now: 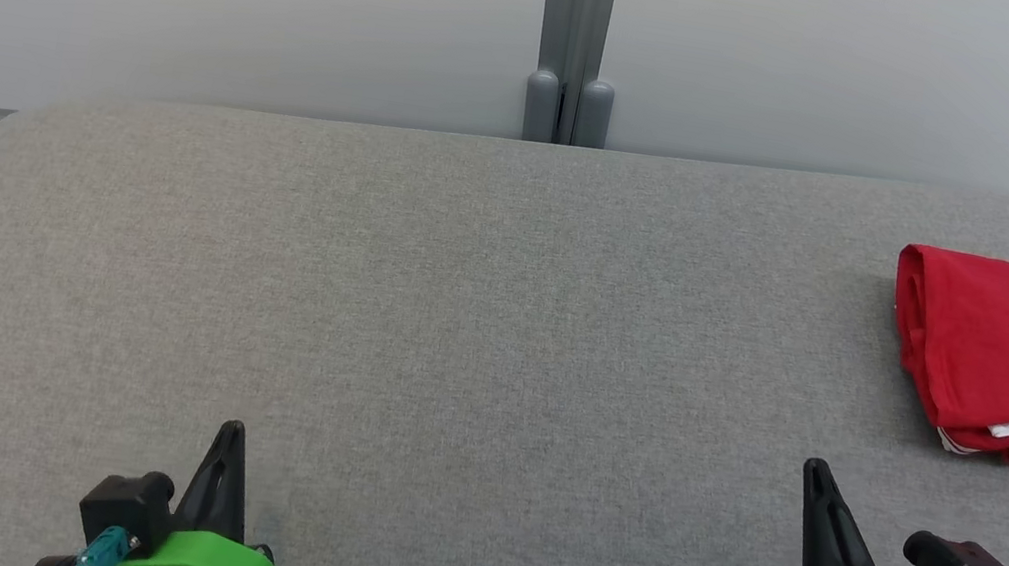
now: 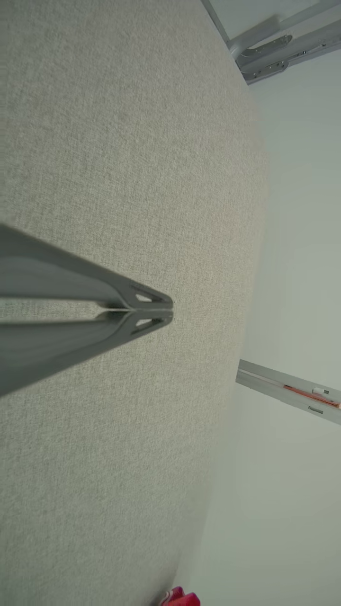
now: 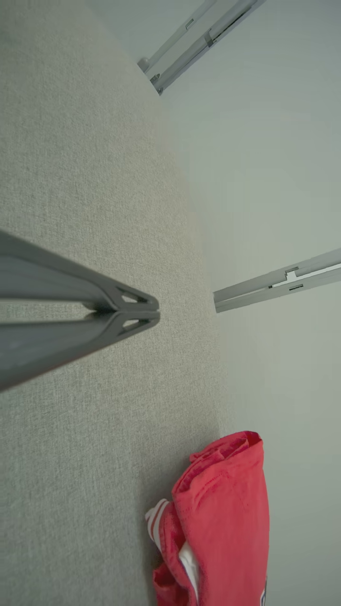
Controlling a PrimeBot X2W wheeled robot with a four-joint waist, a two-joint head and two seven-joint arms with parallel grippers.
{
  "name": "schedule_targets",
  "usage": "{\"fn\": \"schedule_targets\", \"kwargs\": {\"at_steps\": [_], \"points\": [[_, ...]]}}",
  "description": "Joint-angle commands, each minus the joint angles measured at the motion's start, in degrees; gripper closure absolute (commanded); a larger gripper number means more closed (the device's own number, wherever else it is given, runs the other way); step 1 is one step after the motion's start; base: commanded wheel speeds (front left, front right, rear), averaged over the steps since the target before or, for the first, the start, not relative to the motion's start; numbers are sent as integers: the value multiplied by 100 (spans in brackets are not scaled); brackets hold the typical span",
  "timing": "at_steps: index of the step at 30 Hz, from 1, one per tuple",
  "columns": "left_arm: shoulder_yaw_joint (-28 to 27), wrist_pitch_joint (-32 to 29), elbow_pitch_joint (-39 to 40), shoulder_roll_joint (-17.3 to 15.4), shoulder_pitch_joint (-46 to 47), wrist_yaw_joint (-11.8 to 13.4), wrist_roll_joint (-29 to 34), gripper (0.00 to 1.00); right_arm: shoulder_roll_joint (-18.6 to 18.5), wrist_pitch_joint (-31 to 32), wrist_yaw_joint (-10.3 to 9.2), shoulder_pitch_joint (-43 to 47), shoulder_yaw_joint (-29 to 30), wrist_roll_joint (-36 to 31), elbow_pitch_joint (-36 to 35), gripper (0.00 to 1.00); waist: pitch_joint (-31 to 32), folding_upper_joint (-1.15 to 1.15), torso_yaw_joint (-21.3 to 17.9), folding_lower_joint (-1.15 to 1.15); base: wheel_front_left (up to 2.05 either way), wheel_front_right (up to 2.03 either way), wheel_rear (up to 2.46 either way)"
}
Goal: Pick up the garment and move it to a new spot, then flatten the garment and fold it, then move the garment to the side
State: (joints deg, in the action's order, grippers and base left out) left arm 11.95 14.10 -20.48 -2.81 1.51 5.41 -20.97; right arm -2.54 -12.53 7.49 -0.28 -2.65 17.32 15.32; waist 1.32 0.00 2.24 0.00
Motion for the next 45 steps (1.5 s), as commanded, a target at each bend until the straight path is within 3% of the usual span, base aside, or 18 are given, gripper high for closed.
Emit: {"fn": "schedule_targets", "kwargs": {"at_steps": [1,20,45], "points": [[-90,-56,107,-3,92,-57,-259,100,-20,67,0,-112,41,284,-90,100,-2,0,-4,0,0,0,0],[-530,-552,248,-5,206,-364,-1956,100,-42,509,0,-250,244,2084,-109,100,-25,0,-38,0,0,0,0],[-981,-1066,391,-8,319,-683,-3709,100,-55,974,0,-382,463,3927,-128,100,-55,0,-84,0,0,0,0]]}}
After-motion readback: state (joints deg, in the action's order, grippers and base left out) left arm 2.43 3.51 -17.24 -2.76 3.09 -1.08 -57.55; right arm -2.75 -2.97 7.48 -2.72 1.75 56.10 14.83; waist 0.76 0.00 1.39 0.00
